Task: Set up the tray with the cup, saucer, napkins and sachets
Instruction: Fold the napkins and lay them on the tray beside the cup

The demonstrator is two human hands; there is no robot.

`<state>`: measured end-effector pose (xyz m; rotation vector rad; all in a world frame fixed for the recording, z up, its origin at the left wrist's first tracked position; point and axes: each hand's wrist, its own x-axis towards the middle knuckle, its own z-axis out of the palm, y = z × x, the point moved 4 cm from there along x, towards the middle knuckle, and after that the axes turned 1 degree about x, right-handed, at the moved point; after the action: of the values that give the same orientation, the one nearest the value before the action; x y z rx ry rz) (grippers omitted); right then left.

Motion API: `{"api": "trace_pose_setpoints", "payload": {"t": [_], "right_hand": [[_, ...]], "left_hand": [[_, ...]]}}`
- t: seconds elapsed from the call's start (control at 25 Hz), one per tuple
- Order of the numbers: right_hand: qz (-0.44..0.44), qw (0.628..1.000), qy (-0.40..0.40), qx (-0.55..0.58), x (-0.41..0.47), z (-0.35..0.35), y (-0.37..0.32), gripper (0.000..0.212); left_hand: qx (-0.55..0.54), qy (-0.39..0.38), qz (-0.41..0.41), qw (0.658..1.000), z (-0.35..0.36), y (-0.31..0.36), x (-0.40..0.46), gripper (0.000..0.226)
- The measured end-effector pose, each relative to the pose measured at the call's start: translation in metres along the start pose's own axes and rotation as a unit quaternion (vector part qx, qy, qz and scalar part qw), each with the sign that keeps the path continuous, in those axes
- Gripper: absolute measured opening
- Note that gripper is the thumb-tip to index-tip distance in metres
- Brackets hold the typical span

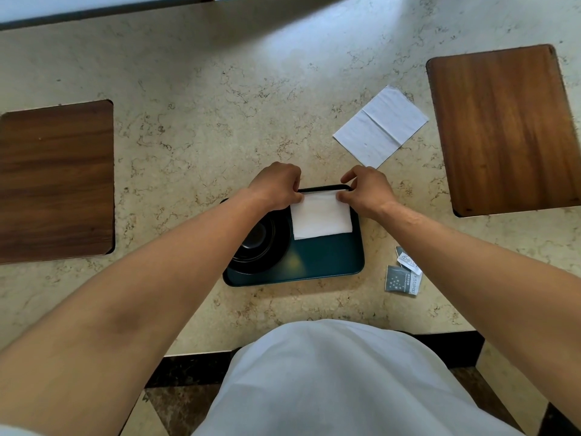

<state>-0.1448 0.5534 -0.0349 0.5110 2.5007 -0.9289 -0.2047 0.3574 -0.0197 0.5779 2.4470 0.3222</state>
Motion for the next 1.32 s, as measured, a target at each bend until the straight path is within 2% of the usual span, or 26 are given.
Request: {"api": "trace_pose_setpoints", "payload": {"t": [0.2, 0.32, 0.52, 0.72, 1.0, 1.2, 1.32], "right_hand": [[-0.007, 0.999, 0.005, 0.031, -0.001, -0.006, 0.003, 0.035], [-0.014, 0.998, 0.048, 0.047, 0.003, -0.021, 0.005, 0.029], [0.024, 0.991, 0.125, 0.045, 0.020, -0.055, 0.023, 0.016], [0.035, 0.982, 0.188, 0.010, 0.035, -0.076, 0.042, 0.016], [-0.014, 0.974, 0.225, -0.003, 0.060, -0.085, 0.051, 0.023], [-0.031, 0.974, 0.225, -0.020, 0.072, -0.084, 0.058, 0.020], [-0.046, 0.972, 0.231, -0.021, 0.073, -0.081, 0.058, 0.019]], "left_hand": [[-0.061, -0.003, 0.015, 0.998, -0.003, 0.002, 0.000, 0.015], [-0.099, 0.023, 0.023, 0.995, -0.011, 0.009, 0.007, 0.019], [-0.121, 0.037, -0.006, 0.992, -0.023, 0.029, 0.050, 0.025], [-0.091, 0.062, 0.035, 0.993, -0.033, 0.054, 0.093, 0.022], [-0.020, 0.110, 0.132, 0.985, -0.053, 0.096, 0.152, 0.031], [0.081, 0.078, 0.208, 0.972, -0.052, 0.109, 0.174, 0.029], [0.108, 0.083, 0.221, 0.966, -0.051, 0.109, 0.175, 0.026]]}}
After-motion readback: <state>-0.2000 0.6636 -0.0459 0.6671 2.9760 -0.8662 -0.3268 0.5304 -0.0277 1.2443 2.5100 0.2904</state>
